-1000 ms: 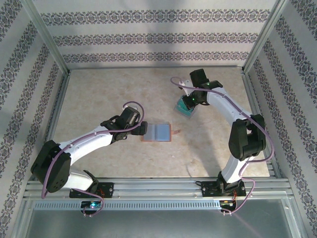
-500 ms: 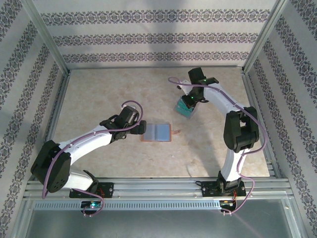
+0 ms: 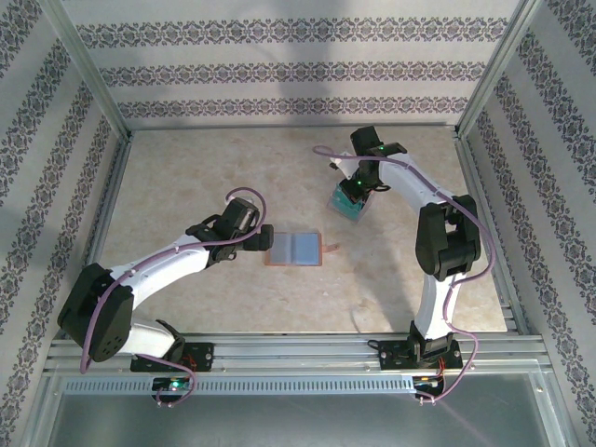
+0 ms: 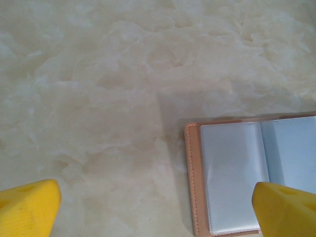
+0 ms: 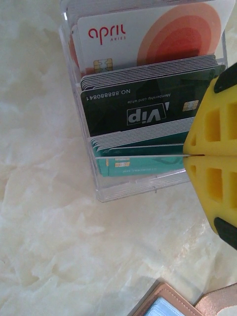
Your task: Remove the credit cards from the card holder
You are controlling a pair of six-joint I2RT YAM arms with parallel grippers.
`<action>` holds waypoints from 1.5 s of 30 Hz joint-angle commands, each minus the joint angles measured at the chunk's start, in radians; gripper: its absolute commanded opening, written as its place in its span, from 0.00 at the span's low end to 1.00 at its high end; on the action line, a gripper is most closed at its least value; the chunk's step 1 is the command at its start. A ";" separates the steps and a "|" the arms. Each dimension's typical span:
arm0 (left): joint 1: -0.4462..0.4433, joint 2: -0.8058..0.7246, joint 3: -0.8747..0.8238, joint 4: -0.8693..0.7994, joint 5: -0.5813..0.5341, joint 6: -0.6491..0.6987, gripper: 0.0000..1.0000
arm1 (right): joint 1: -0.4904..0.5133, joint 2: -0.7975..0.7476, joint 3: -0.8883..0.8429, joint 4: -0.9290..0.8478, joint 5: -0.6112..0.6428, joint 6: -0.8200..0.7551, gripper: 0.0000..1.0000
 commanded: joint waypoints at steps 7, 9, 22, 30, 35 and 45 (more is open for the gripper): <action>0.021 -0.013 -0.021 0.045 0.017 -0.024 0.99 | -0.020 0.003 -0.013 -0.014 -0.020 -0.016 0.03; 0.022 -0.014 -0.022 0.045 0.019 -0.025 0.99 | -0.022 0.001 -0.020 -0.010 -0.036 -0.013 0.03; 0.032 -0.028 -0.040 0.048 0.026 -0.037 0.99 | -0.033 0.016 -0.036 -0.003 -0.108 -0.020 0.05; 0.036 -0.032 -0.048 0.052 0.029 -0.042 0.99 | -0.033 0.031 -0.037 -0.003 -0.108 -0.012 0.09; 0.038 -0.041 -0.053 0.052 0.029 -0.045 0.99 | -0.033 0.037 -0.032 -0.005 -0.104 -0.003 0.17; 0.049 -0.065 -0.067 0.050 0.026 -0.048 0.99 | -0.032 0.008 -0.036 0.001 -0.080 0.012 0.25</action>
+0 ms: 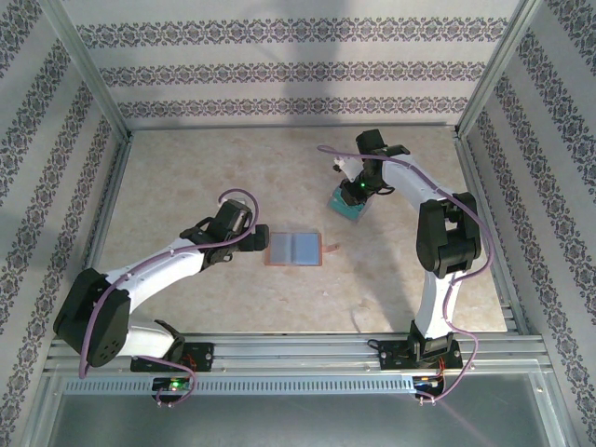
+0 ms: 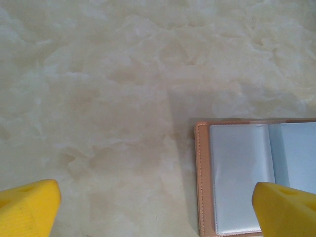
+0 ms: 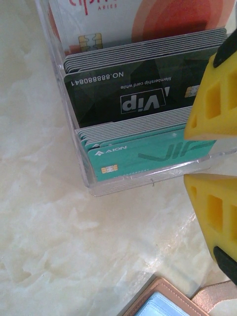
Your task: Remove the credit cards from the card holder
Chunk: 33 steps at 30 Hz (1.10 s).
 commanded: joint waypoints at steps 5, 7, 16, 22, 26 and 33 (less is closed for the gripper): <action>0.017 -0.038 -0.021 0.015 -0.005 -0.017 0.99 | -0.002 -0.050 -0.026 0.004 0.013 0.022 0.26; 0.019 -0.044 -0.023 0.013 -0.008 -0.018 0.99 | -0.003 -0.073 -0.039 0.012 0.018 0.034 0.26; 0.034 -0.115 -0.067 0.032 -0.034 -0.015 0.99 | 0.003 -0.255 -0.177 0.070 0.042 0.144 0.43; 0.051 -0.192 -0.101 0.035 -0.074 0.008 0.99 | 0.012 -0.430 -0.347 0.149 0.060 0.253 0.52; 0.059 -0.242 -0.115 0.039 -0.103 0.034 0.99 | 0.014 -0.556 -0.448 0.189 0.096 0.309 0.57; 0.074 -0.310 -0.132 0.046 -0.147 0.072 0.99 | 0.012 -0.741 -0.587 0.230 0.193 0.388 0.67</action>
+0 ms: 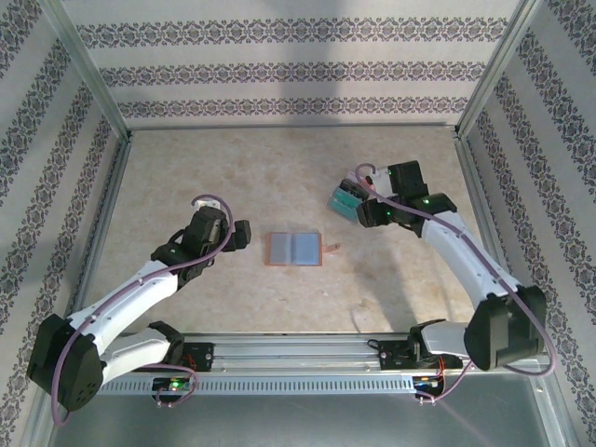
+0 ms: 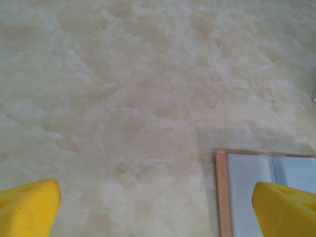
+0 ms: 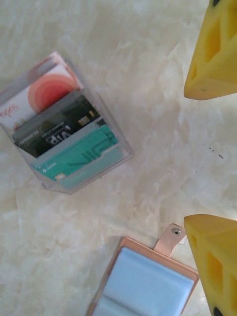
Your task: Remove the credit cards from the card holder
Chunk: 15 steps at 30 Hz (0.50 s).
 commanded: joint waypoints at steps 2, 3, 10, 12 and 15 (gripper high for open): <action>0.022 -0.039 -0.017 0.027 -0.058 0.053 0.99 | 0.004 -0.114 -0.099 0.074 0.105 0.084 0.74; 0.025 -0.046 -0.016 0.029 -0.063 0.062 0.99 | 0.004 -0.141 -0.122 0.090 0.126 0.100 0.79; 0.044 -0.078 -0.028 0.036 -0.124 0.137 0.99 | 0.003 -0.366 -0.332 0.237 0.296 0.200 0.98; 0.052 -0.085 -0.039 0.052 -0.132 0.155 0.99 | 0.001 -0.422 -0.376 0.259 0.352 0.229 0.98; 0.072 -0.092 -0.065 0.098 -0.146 0.182 0.99 | 0.000 -0.489 -0.432 0.286 0.443 0.279 0.98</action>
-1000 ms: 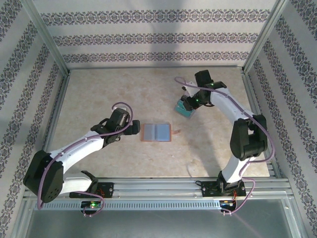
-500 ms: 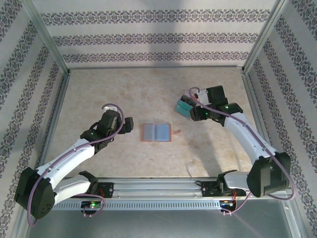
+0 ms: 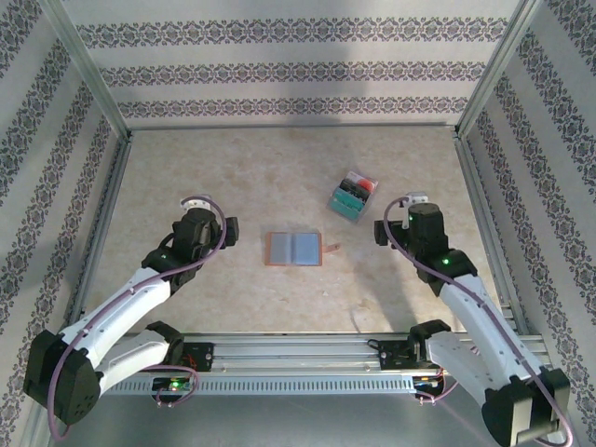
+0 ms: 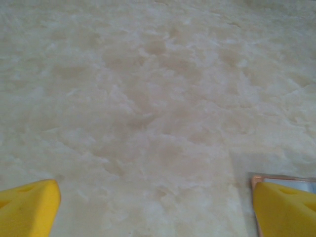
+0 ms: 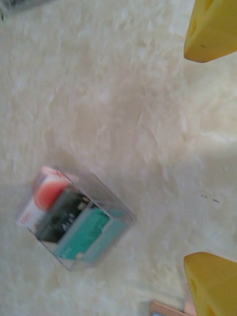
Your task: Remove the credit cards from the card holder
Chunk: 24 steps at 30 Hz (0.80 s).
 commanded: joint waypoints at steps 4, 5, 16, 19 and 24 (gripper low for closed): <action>0.074 -0.018 -0.062 0.138 -0.044 0.080 0.99 | -0.002 -0.125 -0.133 0.153 0.092 0.022 0.98; 0.087 -0.019 -0.071 0.162 -0.040 0.086 0.99 | -0.002 -0.142 -0.162 0.185 0.091 0.020 0.98; 0.188 -0.003 -0.172 0.441 -0.005 0.253 0.99 | -0.009 -0.214 -0.281 0.333 0.140 0.055 0.98; 0.207 0.008 -0.211 0.549 0.016 0.309 0.99 | -0.017 -0.208 -0.294 0.357 0.115 0.039 0.98; 0.279 0.078 -0.243 0.694 0.100 0.385 0.99 | -0.018 -0.206 -0.340 0.428 0.116 -0.014 0.98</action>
